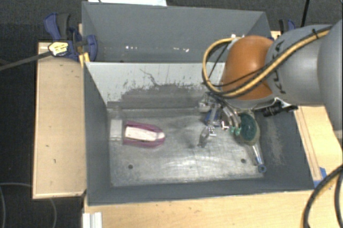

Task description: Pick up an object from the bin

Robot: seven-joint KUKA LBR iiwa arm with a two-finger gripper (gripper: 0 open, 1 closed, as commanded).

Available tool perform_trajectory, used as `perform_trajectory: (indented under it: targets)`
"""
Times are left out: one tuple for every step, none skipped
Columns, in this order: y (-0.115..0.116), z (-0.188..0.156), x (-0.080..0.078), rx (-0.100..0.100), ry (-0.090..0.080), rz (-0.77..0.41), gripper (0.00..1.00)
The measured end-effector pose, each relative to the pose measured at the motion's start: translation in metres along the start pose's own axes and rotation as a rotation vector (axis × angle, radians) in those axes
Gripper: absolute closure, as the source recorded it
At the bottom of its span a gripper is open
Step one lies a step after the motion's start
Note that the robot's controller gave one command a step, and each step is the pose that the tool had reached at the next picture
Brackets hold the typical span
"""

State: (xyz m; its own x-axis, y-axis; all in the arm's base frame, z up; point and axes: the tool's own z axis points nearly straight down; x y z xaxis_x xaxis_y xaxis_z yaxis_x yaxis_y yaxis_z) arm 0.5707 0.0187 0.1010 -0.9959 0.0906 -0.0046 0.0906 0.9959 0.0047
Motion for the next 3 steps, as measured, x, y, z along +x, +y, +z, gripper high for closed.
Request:
perform_trajectory:
  targets:
    - [0.074, -0.001, -0.011, 0.001, 0.000, -0.162, 0.00]
    - [0.146, 0.030, -0.004, 0.002, -0.001, -0.168, 0.00]
    - [0.175, 0.031, 0.029, 0.001, 0.002, -0.165, 0.00]
